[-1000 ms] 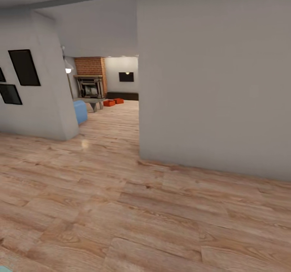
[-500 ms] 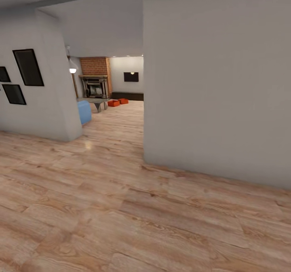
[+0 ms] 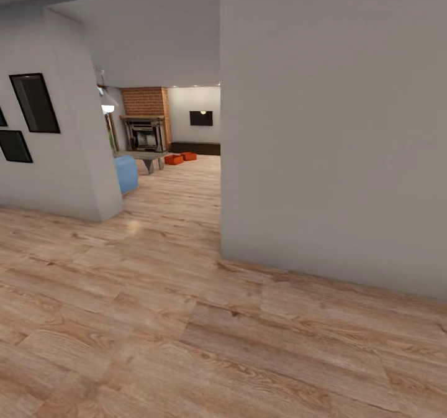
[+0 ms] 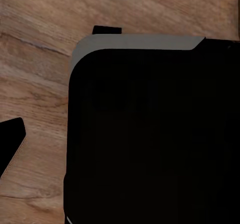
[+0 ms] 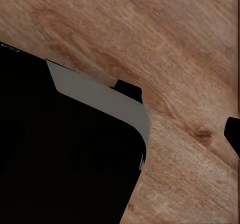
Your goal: Move the two storage containers from the living room to the garage. In the garage, place one container on the floor and stack the other container on top of it (either order is fine).
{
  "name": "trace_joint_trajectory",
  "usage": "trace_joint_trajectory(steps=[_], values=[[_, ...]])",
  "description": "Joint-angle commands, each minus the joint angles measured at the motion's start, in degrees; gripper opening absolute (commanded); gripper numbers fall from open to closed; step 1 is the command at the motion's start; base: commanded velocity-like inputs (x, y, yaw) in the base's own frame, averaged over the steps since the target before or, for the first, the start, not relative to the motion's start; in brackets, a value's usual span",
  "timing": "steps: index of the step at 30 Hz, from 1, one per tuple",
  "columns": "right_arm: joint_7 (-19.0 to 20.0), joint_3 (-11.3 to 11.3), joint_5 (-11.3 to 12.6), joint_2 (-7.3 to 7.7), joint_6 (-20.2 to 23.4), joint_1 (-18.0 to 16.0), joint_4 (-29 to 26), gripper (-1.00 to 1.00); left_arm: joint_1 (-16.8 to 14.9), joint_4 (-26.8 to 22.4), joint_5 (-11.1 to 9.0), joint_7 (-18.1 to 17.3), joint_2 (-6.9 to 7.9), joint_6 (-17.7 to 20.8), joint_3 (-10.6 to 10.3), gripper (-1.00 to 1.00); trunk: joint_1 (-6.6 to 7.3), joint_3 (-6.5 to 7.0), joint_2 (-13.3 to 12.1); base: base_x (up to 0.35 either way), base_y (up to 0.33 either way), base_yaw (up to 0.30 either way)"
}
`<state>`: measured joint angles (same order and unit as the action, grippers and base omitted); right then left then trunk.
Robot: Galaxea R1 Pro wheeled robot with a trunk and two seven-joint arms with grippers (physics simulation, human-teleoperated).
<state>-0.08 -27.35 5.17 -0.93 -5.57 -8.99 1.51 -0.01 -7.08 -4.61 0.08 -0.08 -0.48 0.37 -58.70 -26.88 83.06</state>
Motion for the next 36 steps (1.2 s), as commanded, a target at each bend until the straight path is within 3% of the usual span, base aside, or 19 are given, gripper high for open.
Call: trace_joint_trajectory(steps=[1,22,36], values=[[0.0,-0.5,0.5,-0.05,-0.3,-0.1,0.2,1.0,0.0,0.0,-0.5,0.0,-0.01,-0.1,0.0,1.0,-0.03,-0.05,0.0,0.322,0.0,0.0],[0.0,-0.5,0.5,-0.08,-0.3,-0.1,0.2,1.0,0.0,0.0,-0.5,0.0,-0.01,-0.1,0.0,1.0,-0.03,-0.05,0.0,0.322,0.0,0.002],[0.0,-0.5,0.5,-0.04,-0.3,-0.1,0.2,1.0,0.0,0.0,-0.5,0.0,-0.01,-0.1,0.0,1.0,-0.03,-0.05,0.0,0.322,0.0,0.228]])
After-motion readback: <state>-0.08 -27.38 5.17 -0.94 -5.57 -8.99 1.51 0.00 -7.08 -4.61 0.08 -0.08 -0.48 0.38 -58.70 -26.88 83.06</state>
